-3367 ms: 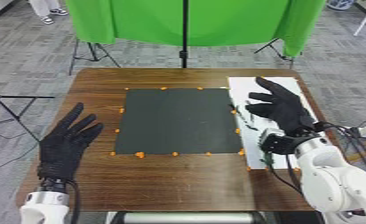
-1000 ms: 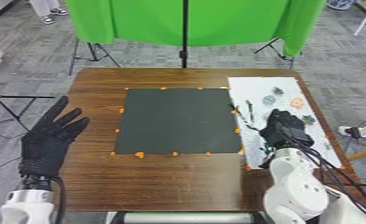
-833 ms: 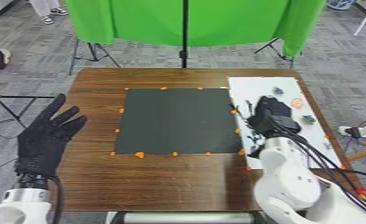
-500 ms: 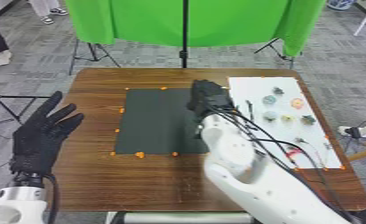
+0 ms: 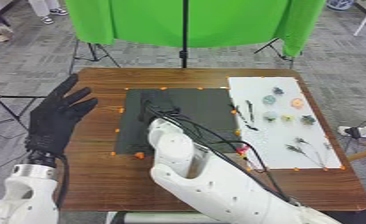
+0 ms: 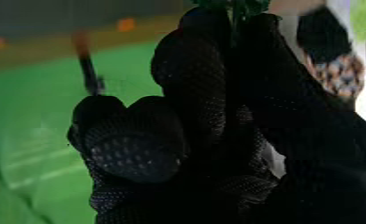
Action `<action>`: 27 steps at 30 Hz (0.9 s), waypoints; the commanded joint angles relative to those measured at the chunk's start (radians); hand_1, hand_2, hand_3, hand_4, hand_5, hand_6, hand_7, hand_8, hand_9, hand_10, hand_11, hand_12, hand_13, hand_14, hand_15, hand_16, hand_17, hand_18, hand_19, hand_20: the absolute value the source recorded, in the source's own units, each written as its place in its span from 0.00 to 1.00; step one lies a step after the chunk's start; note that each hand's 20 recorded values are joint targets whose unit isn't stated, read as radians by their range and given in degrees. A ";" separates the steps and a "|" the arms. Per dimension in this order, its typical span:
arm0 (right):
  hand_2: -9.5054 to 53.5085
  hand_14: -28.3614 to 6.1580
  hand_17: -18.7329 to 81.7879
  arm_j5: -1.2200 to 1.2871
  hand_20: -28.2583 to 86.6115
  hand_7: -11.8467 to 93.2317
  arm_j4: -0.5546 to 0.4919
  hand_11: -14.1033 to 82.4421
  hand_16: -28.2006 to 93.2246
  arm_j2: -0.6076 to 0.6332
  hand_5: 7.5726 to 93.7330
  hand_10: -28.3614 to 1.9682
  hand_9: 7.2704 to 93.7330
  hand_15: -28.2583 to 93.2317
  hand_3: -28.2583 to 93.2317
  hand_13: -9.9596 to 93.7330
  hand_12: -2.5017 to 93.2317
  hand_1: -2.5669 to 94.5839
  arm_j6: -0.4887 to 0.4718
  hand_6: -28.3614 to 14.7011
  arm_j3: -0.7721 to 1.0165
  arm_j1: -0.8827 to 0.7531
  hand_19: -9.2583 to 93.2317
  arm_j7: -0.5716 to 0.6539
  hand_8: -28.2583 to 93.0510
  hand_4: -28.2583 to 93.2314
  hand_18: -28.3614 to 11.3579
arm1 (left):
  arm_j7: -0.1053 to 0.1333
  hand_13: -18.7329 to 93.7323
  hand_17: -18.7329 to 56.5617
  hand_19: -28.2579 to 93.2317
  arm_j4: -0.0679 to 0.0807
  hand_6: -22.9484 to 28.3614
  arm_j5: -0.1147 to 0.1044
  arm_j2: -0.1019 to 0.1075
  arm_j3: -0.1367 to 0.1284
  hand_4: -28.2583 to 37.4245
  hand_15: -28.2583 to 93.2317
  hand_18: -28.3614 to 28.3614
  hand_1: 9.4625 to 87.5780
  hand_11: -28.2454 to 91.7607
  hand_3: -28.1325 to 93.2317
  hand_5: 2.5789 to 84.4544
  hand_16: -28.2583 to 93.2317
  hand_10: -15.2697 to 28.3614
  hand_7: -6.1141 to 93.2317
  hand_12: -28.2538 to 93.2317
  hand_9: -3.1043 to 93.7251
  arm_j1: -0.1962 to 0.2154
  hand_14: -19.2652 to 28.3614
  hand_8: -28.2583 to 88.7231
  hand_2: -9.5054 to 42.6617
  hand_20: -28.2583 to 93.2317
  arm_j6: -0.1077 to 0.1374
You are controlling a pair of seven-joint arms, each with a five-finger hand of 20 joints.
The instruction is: Arrange flowers
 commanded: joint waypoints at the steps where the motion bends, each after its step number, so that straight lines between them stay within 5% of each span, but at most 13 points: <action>1: 0.00 0.63 0.68 0.071 0.61 0.44 0.078 0.68 0.38 0.041 0.89 0.50 0.93 0.81 0.85 0.95 0.25 0.58 0.028 0.57 -0.164 0.154 1.00 0.050 0.36 0.00 0.11 | 0.093 0.40 0.16 0.67 0.034 0.56 -0.022 0.077 0.064 0.03 0.63 1.00 0.17 0.40 0.89 0.37 0.18 0.76 0.19 0.33 0.38 -0.065 0.98 0.16 0.28 0.35 0.018; 3: 0.00 0.63 0.68 0.083 0.61 0.44 0.078 0.69 0.38 0.052 0.89 0.50 0.93 0.81 0.85 0.95 0.25 0.58 0.059 0.58 -0.206 0.179 1.00 0.059 0.36 0.00 0.11 | 0.112 0.40 0.16 0.67 0.036 0.56 -0.029 0.087 0.077 0.03 0.63 1.00 0.17 0.40 0.89 0.37 0.18 0.76 0.18 0.33 0.38 -0.070 0.98 0.15 0.28 0.35 0.020; 5: 0.00 0.63 0.68 0.114 0.61 0.45 0.071 0.69 0.38 0.061 0.89 0.51 0.92 0.82 0.84 0.95 0.25 0.57 0.077 0.59 -0.244 0.212 1.00 0.076 0.35 0.00 0.11 | 0.157 0.40 0.16 0.67 0.037 0.56 -0.046 0.113 0.091 0.03 0.63 1.00 0.17 0.40 0.89 0.37 0.18 0.76 0.18 0.33 0.38 -0.065 0.98 0.16 0.28 0.35 0.031; 7: 0.00 0.63 0.68 0.121 0.61 0.45 0.065 0.70 0.37 0.062 0.89 0.51 0.92 0.82 0.84 0.95 0.25 0.57 0.081 0.59 -0.252 0.215 1.00 0.073 0.34 0.00 0.11 | 0.160 0.40 0.16 0.67 0.038 0.56 -0.047 0.115 0.094 0.03 0.63 1.00 0.17 0.40 0.89 0.37 0.18 0.76 0.18 0.33 0.38 -0.066 0.98 0.16 0.28 0.35 0.030; 10: 0.00 0.63 0.67 0.161 0.61 0.45 0.062 0.71 0.37 0.070 0.88 0.52 0.92 0.82 0.83 0.95 0.25 0.56 0.124 0.59 -0.321 0.280 1.00 0.087 0.32 0.00 0.11 | 0.201 0.40 0.16 0.67 0.043 0.56 -0.062 0.146 0.105 0.04 0.63 1.00 0.17 0.40 0.89 0.37 0.18 0.77 0.19 0.33 0.38 -0.076 0.98 0.16 0.28 0.35 0.042; 20: 0.07 0.59 0.65 0.216 0.62 0.36 0.066 0.72 0.37 0.071 0.92 0.54 0.91 0.83 0.83 0.93 0.25 0.48 0.131 0.63 -0.373 0.356 1.00 0.103 0.25 0.00 0.09 | 0.250 0.40 0.16 0.67 0.062 0.57 -0.082 0.179 0.140 0.04 0.63 1.00 0.18 0.40 0.89 0.38 0.18 0.77 0.19 0.33 0.38 -0.125 0.98 0.16 0.28 0.35 0.044; 27: 0.12 0.56 0.65 0.224 0.61 0.29 0.056 0.69 0.37 0.068 0.96 0.53 0.93 0.83 0.82 0.93 0.24 0.46 0.075 0.67 -0.342 0.331 1.00 0.094 0.20 0.00 0.07 | 0.265 0.40 0.16 0.67 0.066 0.57 -0.093 0.183 0.146 0.05 0.63 1.00 0.18 0.40 0.89 0.38 0.18 0.77 0.19 0.33 0.38 -0.131 0.98 0.16 0.28 0.35 0.053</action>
